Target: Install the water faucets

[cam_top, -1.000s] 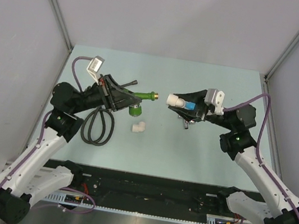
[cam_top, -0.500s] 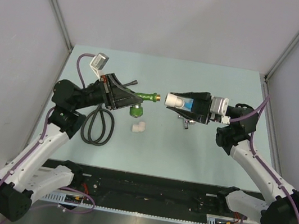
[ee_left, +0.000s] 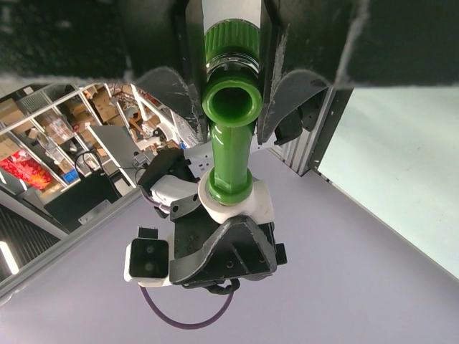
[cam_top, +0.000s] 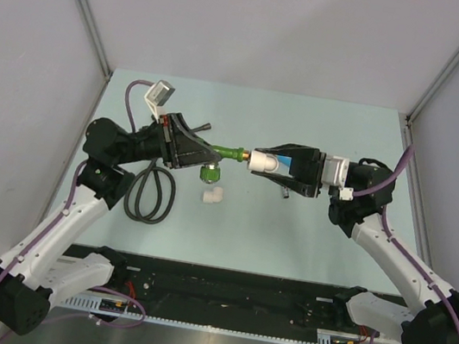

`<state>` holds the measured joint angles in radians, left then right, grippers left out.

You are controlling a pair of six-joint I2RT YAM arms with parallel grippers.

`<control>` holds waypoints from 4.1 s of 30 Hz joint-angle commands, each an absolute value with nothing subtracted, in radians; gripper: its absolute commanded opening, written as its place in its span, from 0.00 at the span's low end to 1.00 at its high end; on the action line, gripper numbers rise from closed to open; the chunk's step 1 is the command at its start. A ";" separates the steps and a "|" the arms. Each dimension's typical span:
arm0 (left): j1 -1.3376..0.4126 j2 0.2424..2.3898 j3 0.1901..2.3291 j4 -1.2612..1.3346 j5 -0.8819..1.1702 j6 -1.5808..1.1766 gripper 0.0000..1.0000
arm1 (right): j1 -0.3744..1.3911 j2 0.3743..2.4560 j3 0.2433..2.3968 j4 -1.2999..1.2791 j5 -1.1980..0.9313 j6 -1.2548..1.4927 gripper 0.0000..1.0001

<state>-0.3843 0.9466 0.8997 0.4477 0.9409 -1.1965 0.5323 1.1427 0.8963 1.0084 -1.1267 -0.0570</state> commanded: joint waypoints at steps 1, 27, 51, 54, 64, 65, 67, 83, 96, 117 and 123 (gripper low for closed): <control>-0.390 0.933 0.946 0.485 0.977 -1.215 0.00 | 0.551 1.141 0.957 1.045 -1.138 -0.090 0.00; -0.391 0.943 1.065 0.187 1.078 -1.081 0.00 | 0.583 1.180 1.015 0.884 -1.134 -0.339 0.00; -0.351 0.954 1.121 0.103 1.149 -1.006 0.00 | 0.569 1.166 1.032 0.821 -1.209 -0.347 0.00; -0.350 0.960 1.135 0.068 1.157 -0.979 0.00 | 0.571 1.170 1.038 0.818 -1.221 -0.345 0.00; -0.350 0.989 1.189 -0.107 1.140 -0.850 0.00 | 0.578 1.178 1.063 0.764 -1.249 -0.379 0.00; -0.350 0.995 1.192 -0.126 1.138 -0.835 0.00 | 0.578 1.177 1.066 0.740 -1.249 -0.390 0.00; -0.350 1.002 1.204 -0.146 1.132 -0.821 0.00 | 0.580 1.175 1.069 0.716 -1.249 -0.413 0.00; -0.353 0.999 1.175 -0.143 1.111 -0.761 0.00 | 0.601 1.198 1.081 0.698 -1.207 -0.356 0.00; -0.354 1.003 1.101 -0.067 1.193 -0.598 0.00 | 0.626 1.232 1.080 0.796 -1.203 -0.132 0.00; -0.307 1.104 1.281 -0.423 1.382 -0.206 0.00 | 0.594 1.207 1.081 0.726 -1.376 -0.064 0.00; -0.307 1.109 1.330 -0.552 1.318 -0.138 0.00 | 0.589 1.193 1.080 0.683 -1.373 -0.107 0.00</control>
